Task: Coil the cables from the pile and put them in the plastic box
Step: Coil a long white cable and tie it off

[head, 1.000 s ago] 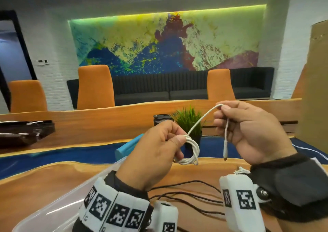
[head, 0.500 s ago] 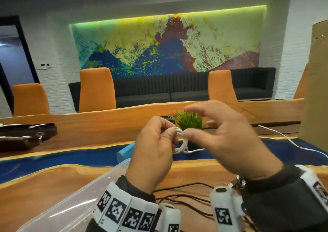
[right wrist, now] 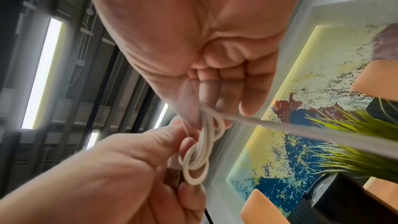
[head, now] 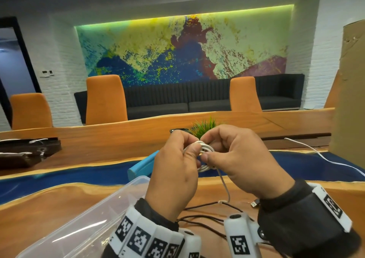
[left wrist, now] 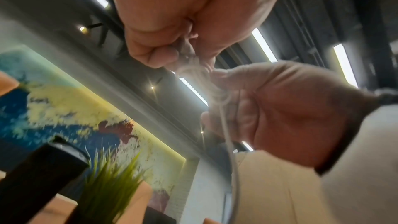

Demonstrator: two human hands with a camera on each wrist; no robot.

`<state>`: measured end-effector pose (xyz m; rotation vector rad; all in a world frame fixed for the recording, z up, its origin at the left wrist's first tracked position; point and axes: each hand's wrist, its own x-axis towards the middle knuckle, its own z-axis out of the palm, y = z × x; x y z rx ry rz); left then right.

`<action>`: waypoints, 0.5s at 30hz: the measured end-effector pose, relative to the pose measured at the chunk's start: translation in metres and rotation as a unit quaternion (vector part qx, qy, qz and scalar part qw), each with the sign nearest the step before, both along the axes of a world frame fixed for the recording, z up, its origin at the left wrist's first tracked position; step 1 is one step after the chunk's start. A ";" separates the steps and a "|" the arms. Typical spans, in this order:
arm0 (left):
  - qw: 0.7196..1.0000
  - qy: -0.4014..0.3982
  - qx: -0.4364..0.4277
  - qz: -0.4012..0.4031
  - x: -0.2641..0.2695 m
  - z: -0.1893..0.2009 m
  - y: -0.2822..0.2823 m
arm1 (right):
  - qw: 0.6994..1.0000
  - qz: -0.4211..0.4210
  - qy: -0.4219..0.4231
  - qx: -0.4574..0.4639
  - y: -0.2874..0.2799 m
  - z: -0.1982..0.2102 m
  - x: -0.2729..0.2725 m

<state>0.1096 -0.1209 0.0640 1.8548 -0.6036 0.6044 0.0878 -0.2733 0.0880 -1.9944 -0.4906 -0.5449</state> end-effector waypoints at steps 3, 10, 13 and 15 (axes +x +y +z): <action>0.995 0.079 -0.052 -0.043 0.001 0.005 0.005 | 0.999 -0.029 -0.035 -0.025 0.004 -0.005 0.002; 0.946 0.218 -0.187 -0.148 0.004 0.012 0.014 | 0.946 -0.083 -0.284 -0.136 0.008 -0.019 0.017; 0.947 0.215 -0.183 -0.154 0.004 0.012 0.015 | 0.940 -0.088 -0.305 -0.122 0.008 -0.020 0.018; 0.947 0.217 -0.180 -0.151 0.004 0.011 0.014 | 0.934 -0.089 -0.324 -0.122 0.008 -0.021 0.018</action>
